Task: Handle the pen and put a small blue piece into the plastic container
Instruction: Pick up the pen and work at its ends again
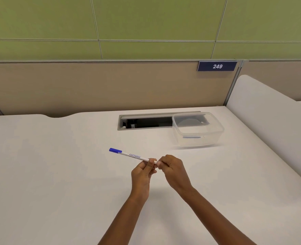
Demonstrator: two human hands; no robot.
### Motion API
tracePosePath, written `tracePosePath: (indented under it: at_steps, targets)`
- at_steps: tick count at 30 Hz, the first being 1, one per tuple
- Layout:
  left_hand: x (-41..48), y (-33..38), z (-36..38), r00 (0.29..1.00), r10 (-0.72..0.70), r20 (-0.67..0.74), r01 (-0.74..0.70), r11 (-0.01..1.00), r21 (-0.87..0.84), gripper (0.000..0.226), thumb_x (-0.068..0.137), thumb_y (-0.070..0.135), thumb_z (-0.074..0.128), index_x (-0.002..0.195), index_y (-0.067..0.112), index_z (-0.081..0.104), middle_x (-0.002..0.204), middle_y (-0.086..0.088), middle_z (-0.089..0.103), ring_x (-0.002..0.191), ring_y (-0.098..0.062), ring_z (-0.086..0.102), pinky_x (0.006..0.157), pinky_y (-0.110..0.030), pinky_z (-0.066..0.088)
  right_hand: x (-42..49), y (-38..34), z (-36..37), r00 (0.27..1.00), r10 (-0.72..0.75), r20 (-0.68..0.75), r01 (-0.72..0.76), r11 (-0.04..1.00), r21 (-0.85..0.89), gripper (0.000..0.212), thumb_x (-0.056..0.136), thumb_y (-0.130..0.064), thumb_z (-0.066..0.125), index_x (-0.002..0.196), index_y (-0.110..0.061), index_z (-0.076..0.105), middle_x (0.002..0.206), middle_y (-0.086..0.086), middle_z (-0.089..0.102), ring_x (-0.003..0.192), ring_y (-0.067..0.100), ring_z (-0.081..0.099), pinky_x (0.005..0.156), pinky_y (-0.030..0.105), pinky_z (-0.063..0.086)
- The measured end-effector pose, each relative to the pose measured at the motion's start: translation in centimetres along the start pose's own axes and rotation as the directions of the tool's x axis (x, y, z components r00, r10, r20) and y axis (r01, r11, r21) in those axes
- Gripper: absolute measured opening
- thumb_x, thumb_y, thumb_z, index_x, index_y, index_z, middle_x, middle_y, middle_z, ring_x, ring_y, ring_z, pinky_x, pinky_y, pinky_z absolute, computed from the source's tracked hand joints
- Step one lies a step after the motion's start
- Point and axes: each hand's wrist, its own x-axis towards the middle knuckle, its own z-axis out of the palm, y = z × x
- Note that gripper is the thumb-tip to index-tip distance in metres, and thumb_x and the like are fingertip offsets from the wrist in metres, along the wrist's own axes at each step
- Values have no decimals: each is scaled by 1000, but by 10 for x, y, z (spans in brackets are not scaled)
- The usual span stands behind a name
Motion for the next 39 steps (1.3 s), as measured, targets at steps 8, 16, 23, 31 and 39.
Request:
tracePosePath:
  at_steps: [8,16,23,31,39]
  targets:
    - [6,3,-10,993,79,90,-101,959,267,18,87,13,58,72,13,68,57,8,67,55,-2,57,56,-12,48,-1,4,-3,925,288,248,-359,875,324,35,89,-11,51,55,-16,60,60,1,56,54,11,48,47,16,38]
    - [6,-4,-15,969,-13,245,-134,809,573,22,91,11,51,71,17,61,69,4,63,66,-8,58,52,-11,45,14,4,-5,981,168,92,-162,984,-75,24,88,-27,54,86,-7,66,81,4,66,72,12,56,59,12,40]
    - [9,-7,-19,953,-86,290,-153,690,708,14,90,9,50,79,11,59,77,-3,64,66,-6,59,57,-14,45,22,-4,18,990,138,28,-137,990,-12,17,84,-18,59,91,-4,66,89,15,71,70,15,56,60,14,42]
    - [15,-11,-46,980,109,167,-199,510,837,30,95,25,43,92,5,66,99,-10,66,90,-19,58,80,-21,41,32,6,37,980,184,-83,-189,979,-70,17,86,-13,56,97,-1,61,91,15,68,71,16,54,67,22,44]
    - [34,-32,-84,987,96,126,-122,-49,991,51,97,39,26,142,16,22,156,-12,13,144,-24,7,117,-33,8,47,26,63,950,305,-61,-311,922,-232,18,86,-6,47,91,5,60,96,22,66,79,31,59,66,30,41]
